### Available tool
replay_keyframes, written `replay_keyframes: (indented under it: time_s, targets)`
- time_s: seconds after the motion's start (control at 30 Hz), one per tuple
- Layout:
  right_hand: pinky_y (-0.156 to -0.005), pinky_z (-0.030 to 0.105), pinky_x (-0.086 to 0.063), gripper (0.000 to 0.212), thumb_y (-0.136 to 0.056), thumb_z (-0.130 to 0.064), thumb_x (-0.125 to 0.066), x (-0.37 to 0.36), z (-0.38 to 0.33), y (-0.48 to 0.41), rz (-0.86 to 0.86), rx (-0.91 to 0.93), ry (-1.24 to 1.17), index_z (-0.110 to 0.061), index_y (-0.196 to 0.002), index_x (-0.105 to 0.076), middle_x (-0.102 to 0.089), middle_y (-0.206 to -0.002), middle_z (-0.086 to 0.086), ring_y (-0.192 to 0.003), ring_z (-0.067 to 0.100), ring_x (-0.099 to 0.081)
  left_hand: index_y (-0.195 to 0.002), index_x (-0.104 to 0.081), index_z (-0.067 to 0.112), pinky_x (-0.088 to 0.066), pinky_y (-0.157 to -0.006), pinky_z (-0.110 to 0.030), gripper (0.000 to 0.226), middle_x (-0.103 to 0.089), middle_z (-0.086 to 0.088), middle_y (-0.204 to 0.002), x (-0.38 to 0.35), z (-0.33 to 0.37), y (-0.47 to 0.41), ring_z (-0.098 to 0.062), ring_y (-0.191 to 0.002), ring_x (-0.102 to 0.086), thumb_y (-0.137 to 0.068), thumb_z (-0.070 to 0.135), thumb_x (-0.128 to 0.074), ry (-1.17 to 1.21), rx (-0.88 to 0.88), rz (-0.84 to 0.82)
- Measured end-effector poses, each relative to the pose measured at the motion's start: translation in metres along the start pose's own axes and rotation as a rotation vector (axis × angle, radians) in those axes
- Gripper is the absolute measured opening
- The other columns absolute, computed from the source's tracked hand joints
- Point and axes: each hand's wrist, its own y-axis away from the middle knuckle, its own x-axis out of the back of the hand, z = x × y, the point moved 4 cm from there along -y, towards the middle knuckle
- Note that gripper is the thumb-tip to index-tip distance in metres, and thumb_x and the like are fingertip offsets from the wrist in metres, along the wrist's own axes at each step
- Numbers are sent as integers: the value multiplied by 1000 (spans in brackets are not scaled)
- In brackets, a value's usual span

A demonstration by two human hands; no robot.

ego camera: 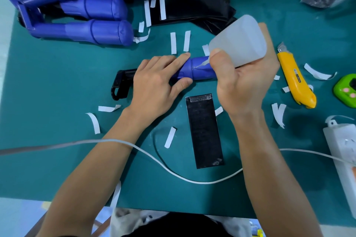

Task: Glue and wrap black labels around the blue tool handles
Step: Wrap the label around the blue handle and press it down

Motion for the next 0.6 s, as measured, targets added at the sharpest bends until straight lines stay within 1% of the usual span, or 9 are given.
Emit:
replay_keyframes:
  time_s: [0.13, 0.23, 0.4, 0.53, 0.6]
  targets:
    - [-52, 38, -44, 23, -83, -13, -71, 1, 2, -1, -7, 9, 4, -18, -91, -50, -47, -75, 1, -64, 30, -46, -140, -67, 21, -41, -83, -38, 51, -72, -1, -117, -1, 0, 0, -25, -99, -61, -100, 52, -65, 0, -4, -1]
    - [-53, 37, -44, 24, -83, -13, -71, 0, 2, -1, -7, 13, 3, -18, -90, -49, -47, -76, -1, -64, 28, -46, -140, -67, 21, -42, -83, -39, 51, -72, -1, -117, 0, 0, 1, -26, -100, -62, -100, 52, -65, 0, -2, -5]
    - [-52, 42, -44, 20, -83, -14, -71, 1, 5, 1, -9, -5, 4, -11, -88, -52, -48, -75, 7, -64, 34, -47, -140, -67, 21, -43, -83, -40, 51, -72, -1, -117, 1, 0, 0, -27, -99, -63, -99, 52, -67, 4, -1, -12]
    - [-52, 36, -44, 21, -82, -12, -72, 2, 4, 0, -4, 0, 8, -8, -87, -52, -48, -77, 1, -65, 28, -47, -140, -67, 20, -43, -83, -40, 52, -72, -1, -117, 1, 1, 0, -28, -99, -63, -99, 52, -66, 2, 2, -12]
    - [-53, 32, -44, 20, -82, -13, -71, 2, 3, 0, -6, 4, 6, -11, -87, -52, -48, -77, -1, -65, 27, -47, -140, -67, 20, -43, -83, -40, 52, -72, -1, -117, 1, 1, 0, -28, -99, -63, -100, 52, -65, 1, 3, -13]
